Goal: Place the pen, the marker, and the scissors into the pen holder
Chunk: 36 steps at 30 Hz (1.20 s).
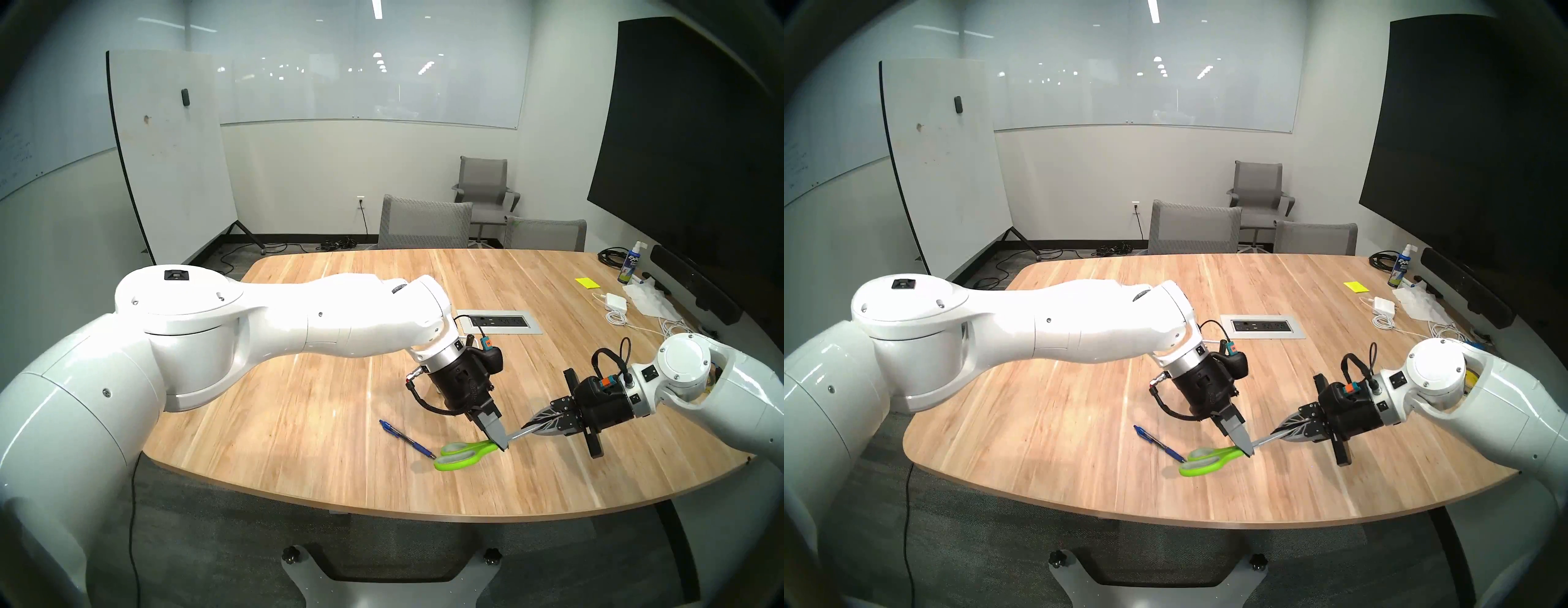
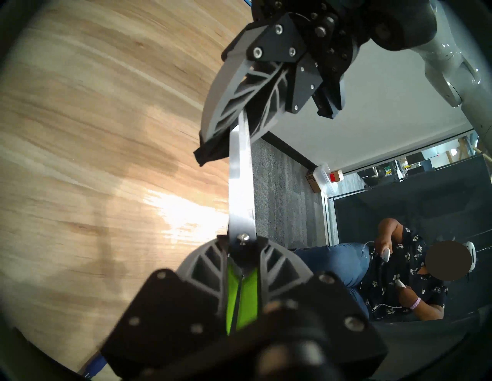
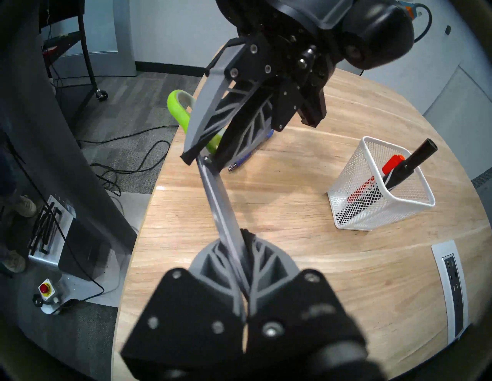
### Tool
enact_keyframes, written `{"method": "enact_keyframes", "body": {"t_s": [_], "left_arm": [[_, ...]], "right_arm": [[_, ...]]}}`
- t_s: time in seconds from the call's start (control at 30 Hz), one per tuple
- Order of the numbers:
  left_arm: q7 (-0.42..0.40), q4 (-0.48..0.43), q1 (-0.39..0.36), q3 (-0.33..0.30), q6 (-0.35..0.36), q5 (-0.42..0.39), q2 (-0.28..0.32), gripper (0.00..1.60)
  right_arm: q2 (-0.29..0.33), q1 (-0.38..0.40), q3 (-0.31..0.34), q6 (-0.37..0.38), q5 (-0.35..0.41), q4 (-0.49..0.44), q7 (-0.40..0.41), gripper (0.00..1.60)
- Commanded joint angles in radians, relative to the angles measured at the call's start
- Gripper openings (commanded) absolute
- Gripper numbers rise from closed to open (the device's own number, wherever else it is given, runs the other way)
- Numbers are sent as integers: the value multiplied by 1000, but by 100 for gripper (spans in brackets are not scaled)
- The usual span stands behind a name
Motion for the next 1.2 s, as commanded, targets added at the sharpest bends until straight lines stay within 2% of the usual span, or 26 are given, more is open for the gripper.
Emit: {"method": "enact_keyframes", "body": {"t_s": [0.0, 0.03, 0.07, 0.1, 0.13, 0.17, 0.23, 0.53, 0.67, 0.83, 1.17], "left_arm": [[-115, -2, -11, -4, -7, -20, -11, 0], [-96, -7, -10, -6, -6, -30, -8, 0], [-107, -1, -10, -4, -7, -25, -12, 61], [-110, 2, -10, -4, -8, -25, -14, 87], [-106, 1, -10, -3, -9, -28, -14, 136], [-95, -2, -10, -4, -9, -34, -12, 157], [-116, 8, -10, 0, -13, -26, -18, 160], [-114, 9, -9, 8, -25, -28, -18, 160], [-62, -29, -9, 0, -25, -36, 9, 160], [56, -95, 9, -17, -33, -50, 64, 160], [171, -200, 46, -47, -71, -89, 150, 160]], "right_arm": [[1, 5, 7, -12, 5, 8, -3, 0], [1, 5, 7, -13, 6, 9, -3, 0], [1, 5, 7, -14, 7, 10, -3, 0], [2, 5, 6, -14, 9, 10, -2, 0], [2, 5, 6, -14, 10, 11, -1, 0], [3, 5, 6, -14, 11, 13, 0, 0], [3, 6, 5, -15, 12, 16, 1, 0], [-4, 9, 2, -10, 19, 33, 12, 0], [-9, 15, 2, -1, 29, 46, 28, 0], [-20, 25, 9, 15, 49, 66, 49, 0], [-38, 33, 18, 67, 86, 95, 75, 0]]}}
